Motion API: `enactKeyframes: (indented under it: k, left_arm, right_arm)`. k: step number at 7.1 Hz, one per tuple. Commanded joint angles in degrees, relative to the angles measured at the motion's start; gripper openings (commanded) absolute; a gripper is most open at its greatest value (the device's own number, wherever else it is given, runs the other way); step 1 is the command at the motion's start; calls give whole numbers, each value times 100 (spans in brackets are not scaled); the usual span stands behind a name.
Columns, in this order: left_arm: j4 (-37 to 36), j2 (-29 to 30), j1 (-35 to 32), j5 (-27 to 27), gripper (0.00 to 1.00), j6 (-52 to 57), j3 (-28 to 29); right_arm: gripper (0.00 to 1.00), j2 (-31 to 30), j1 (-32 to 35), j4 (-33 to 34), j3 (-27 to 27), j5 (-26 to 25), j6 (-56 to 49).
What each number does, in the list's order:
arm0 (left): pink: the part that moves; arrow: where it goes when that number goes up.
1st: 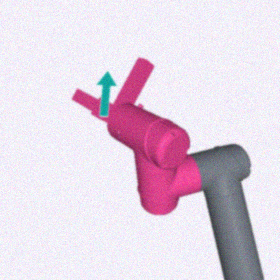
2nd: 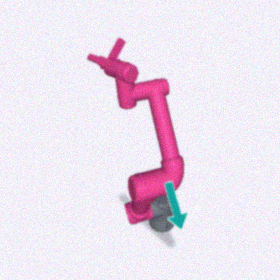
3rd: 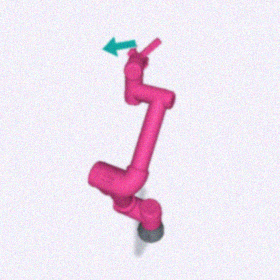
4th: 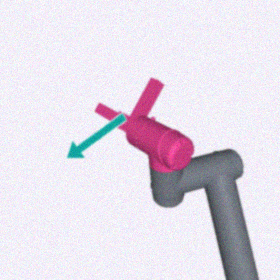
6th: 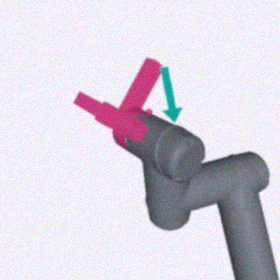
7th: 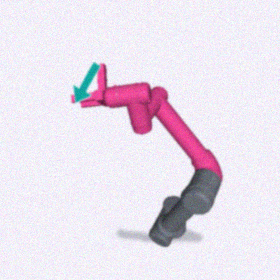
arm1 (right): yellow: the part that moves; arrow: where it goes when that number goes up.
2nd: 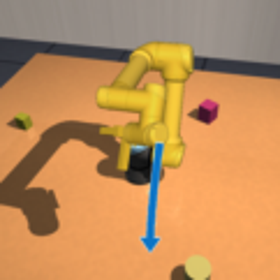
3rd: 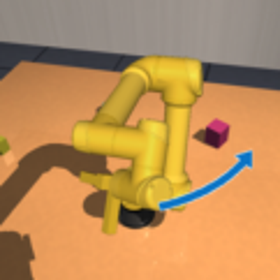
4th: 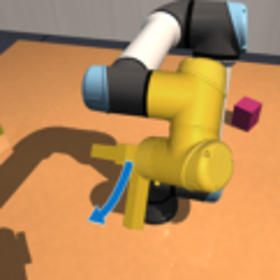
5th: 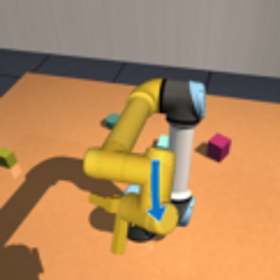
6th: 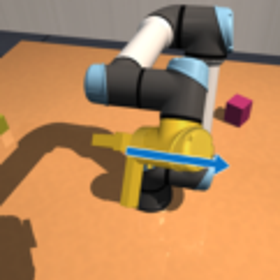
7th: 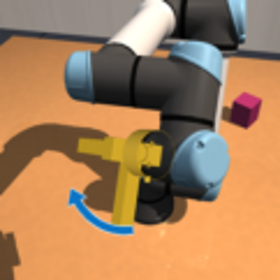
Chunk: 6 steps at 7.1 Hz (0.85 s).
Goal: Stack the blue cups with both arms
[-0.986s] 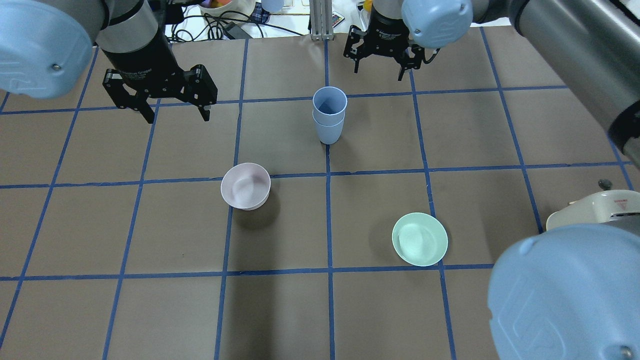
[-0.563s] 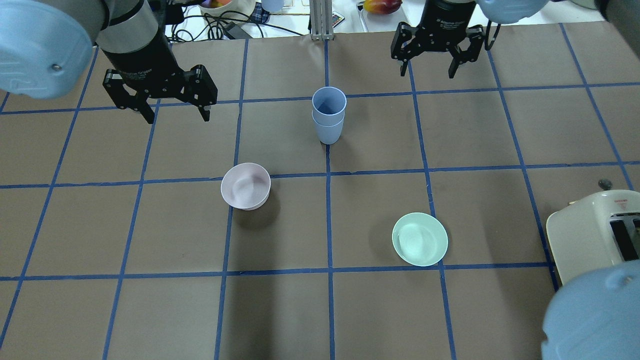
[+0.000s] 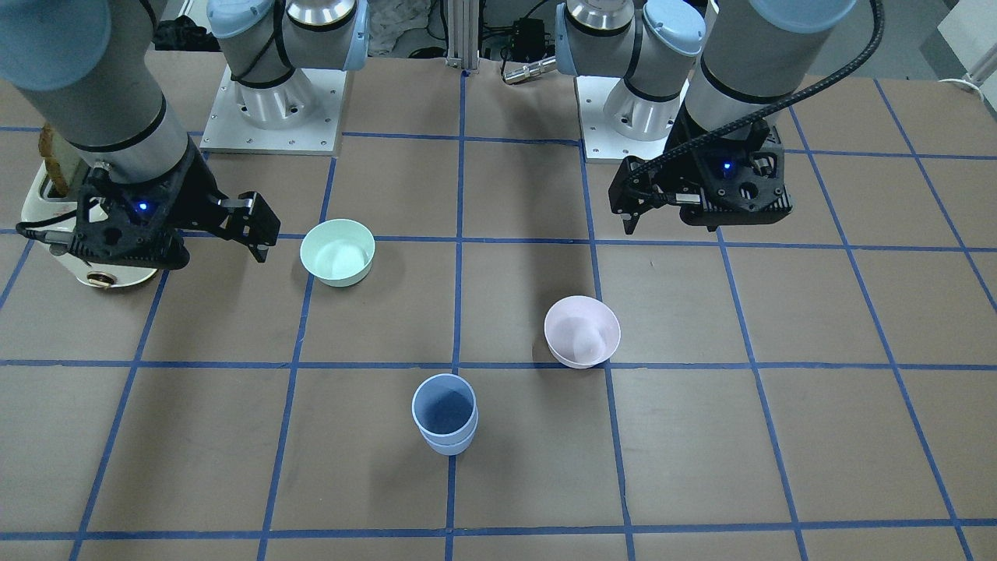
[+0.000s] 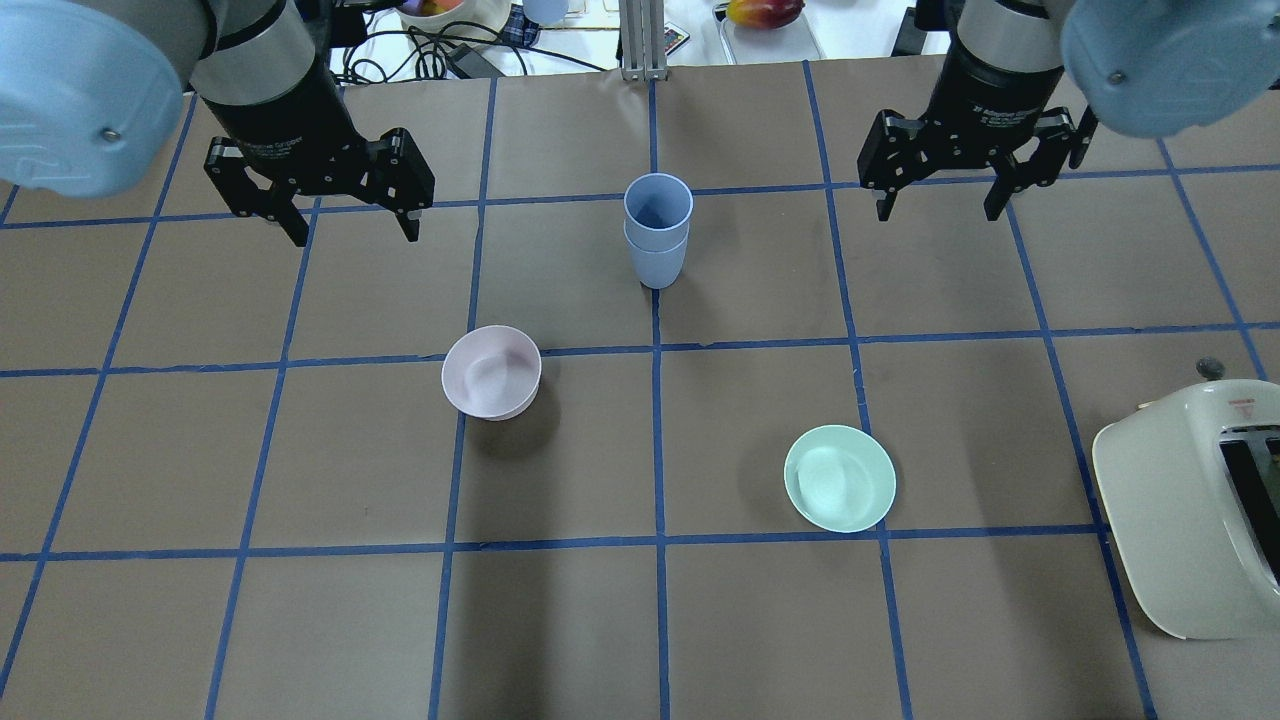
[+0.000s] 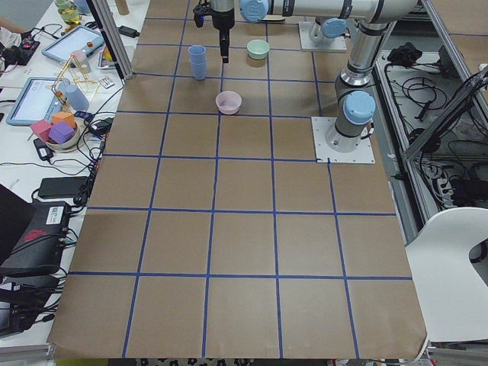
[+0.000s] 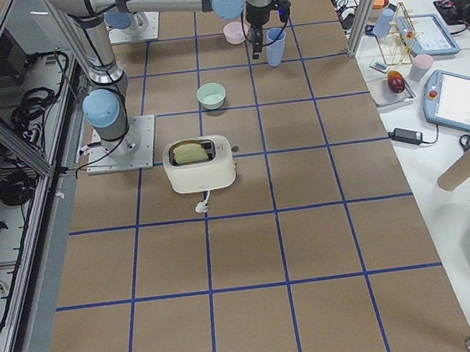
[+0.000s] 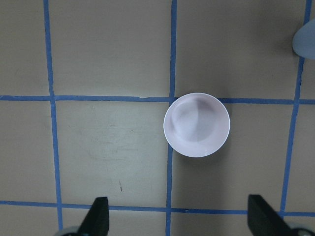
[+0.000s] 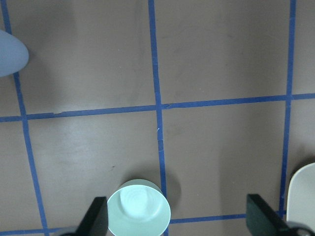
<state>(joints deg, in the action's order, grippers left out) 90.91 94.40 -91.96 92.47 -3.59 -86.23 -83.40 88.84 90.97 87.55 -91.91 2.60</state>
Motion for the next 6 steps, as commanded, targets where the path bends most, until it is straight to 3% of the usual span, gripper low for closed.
enactKeyframes:
  k: [1,2,6]
  left_arm:
    - [-20,26,3,-53,100,69,-8]
    - [-81,87,20,-245,100,139,10]
    - [-249,79,29,-317,100,210,-8]
  right_arm:
    - [100,-177,1,-167,87,-100,13]
    - [100,-168,27,-167,87,292,82]
    - [100,-168,28,-176,87,323,83]
